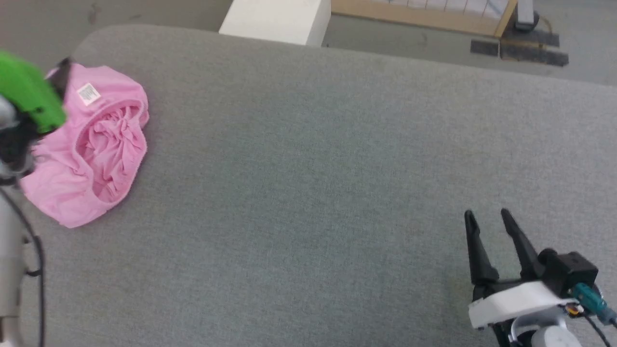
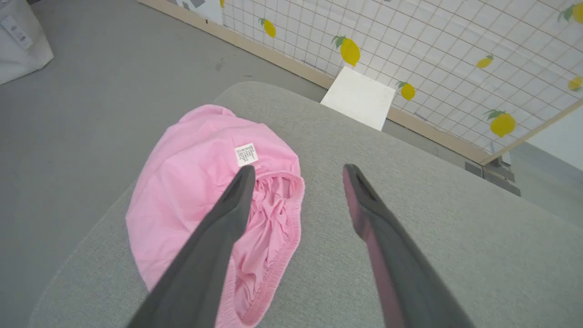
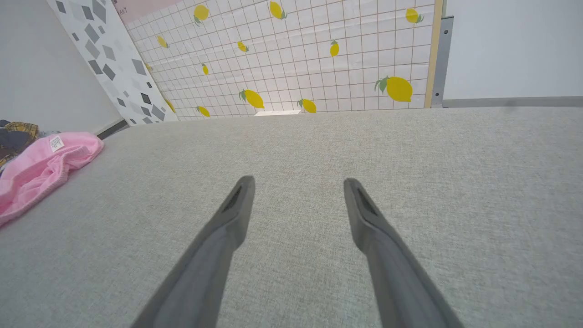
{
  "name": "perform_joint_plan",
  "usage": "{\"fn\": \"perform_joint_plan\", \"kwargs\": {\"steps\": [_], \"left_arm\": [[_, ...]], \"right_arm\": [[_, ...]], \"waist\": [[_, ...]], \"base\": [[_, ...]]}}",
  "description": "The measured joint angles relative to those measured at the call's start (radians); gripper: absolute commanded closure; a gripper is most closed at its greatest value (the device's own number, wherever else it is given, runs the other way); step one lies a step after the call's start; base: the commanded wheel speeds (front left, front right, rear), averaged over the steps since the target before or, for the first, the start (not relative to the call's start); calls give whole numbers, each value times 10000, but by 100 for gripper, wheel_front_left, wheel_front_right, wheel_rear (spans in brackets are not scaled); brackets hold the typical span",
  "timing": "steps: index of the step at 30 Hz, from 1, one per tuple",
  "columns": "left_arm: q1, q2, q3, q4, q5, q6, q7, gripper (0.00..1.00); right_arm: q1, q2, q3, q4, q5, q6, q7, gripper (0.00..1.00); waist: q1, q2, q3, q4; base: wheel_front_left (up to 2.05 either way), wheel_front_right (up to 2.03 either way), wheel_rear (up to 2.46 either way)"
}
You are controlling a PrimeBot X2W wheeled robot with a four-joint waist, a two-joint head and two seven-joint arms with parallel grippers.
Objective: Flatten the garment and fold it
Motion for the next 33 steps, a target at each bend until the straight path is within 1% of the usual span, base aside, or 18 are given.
{"fn": "perform_joint_plan", "kwargs": {"steps": [2, 5, 7, 8, 14, 18, 22, 23, 24, 25, 28, 30, 33], "left_arm": [[117, 332, 376, 347, -280, 71, 368, 0], [214, 489, 727, 848, -692, 69, 600, 0], [181, 483, 826, 1103, -859, 33, 566, 0], [118, 487, 855, 1615, -905, 50, 729, 0], [-39, 481, 677, 2711, -895, 360, 1216, 0], [-58, 397, 518, 3321, -890, 437, 1450, 0], [-280, 405, 522, 3639, -926, 389, 1496, 0], [-349, 391, 533, 3714, -949, 339, 1484, 84], [-365, 374, 556, 3758, -961, 245, 1248, 100], [-360, 341, 573, 3829, -968, 203, 1060, 100], [-336, 267, 734, 4067, -974, -13, -71, 100], [-352, 213, 892, 4180, -991, -194, -1133, 100], [-635, 253, 1022, 4268, -936, -408, -2326, 100]], "right_arm": [[-185, 6, -88, -236, -196, 0, 113, 0], [-370, 2, -336, -569, -441, 0, 324, 0], [-381, 2, -476, -805, -633, 0, 491, 0], [-386, 2, -671, -1221, -878, 0, 725, 0], [-385, 2, -1014, -1962, -1131, 0, 1039, 0], [-385, 2, -1099, -2272, -1220, 0, 1149, 0], [-366, 4, -1183, -2589, -1252, 0, 1183, 0], [-356, 4, -1210, -2646, -1277, 0, 1220, 0], [-352, 4, -1223, -2688, -1317, 0, 1258, 0], [-350, 4, -1223, -2698, -1325, 0, 1292, 0], [-341, 0, -1202, -2648, -1340, 0, 1348, 0], [-331, 0, -1164, -2550, -1338, 0, 1381, 0], [-295, 2, -1058, -2280, -1310, 0, 1379, 0]], "waist": [[0, 0, 280, -43], [0, 0, 771, -72], [0, 0, 1131, -60], [0, 0, 1716, -27], [0, 0, 2840, 21], [1, 0, 3408, 42], [0, 0, 3721, 85], [0, 0, 3747, 119], [0, 0, 3752, 160], [0, 0, 3732, 181], [0, 0, 3588, 219], [1, 0, 3428, 235], [1, 0, 3130, 260]], "base": [[0, 0, 0], [0, 0, 0], [0, 0, 0], [0, 0, 0], [0, 0, 0], [0, 0, 0], [0, 0, 0], [0, 0, 0], [0, 0, 0], [0, 0, 0], [0, 0, 0], [0, 0, 0], [0, 0, 0]]}}
